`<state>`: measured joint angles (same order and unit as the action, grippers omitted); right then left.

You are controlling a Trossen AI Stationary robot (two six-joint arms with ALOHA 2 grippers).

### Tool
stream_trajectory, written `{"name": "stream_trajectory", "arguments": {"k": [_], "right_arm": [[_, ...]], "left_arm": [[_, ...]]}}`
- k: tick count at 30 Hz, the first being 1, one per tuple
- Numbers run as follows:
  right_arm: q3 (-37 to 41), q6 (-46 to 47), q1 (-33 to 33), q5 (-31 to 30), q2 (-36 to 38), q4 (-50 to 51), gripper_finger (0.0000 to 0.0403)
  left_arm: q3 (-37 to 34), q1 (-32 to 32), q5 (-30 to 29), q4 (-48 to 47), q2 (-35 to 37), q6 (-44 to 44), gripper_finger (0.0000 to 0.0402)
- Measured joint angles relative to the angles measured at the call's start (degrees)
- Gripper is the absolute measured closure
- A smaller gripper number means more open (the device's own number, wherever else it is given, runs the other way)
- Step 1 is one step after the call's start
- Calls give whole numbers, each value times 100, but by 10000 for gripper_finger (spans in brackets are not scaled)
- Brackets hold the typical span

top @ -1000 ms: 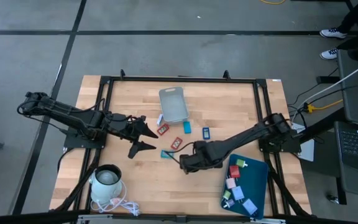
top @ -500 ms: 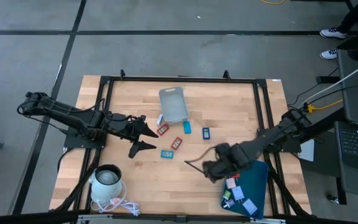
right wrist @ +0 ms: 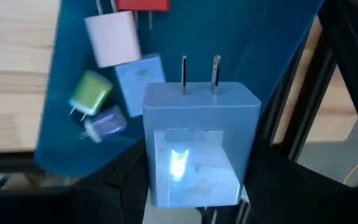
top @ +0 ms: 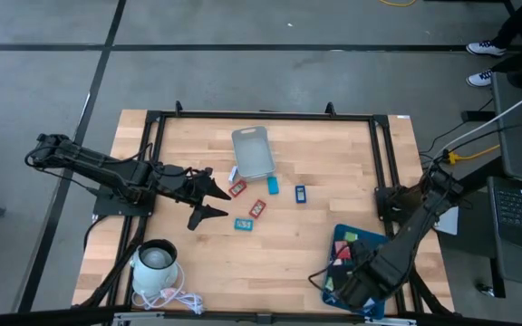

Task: Pick & Place Office items
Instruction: Put the blue charger adapter into the blue bin

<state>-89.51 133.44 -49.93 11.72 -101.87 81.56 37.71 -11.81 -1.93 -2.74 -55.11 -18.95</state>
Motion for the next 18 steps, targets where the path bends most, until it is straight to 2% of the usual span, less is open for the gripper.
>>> {"name": "stream_trajectory", "arguments": {"k": [6, 13, 18], "right_arm": [[930, 37, -46, -100, -5, -769, 194], [2546, 77, -173, -49, 105, -2651, 194], [3195, 88, -217, 36, 403, -3107, 194]], "left_arm": [[0, -2, 2, -2, 0, 34, 162], [0, 0, 4, -46, 0, -73, 162], [0, 0, 22, -96, 0, -218, 162]]}}
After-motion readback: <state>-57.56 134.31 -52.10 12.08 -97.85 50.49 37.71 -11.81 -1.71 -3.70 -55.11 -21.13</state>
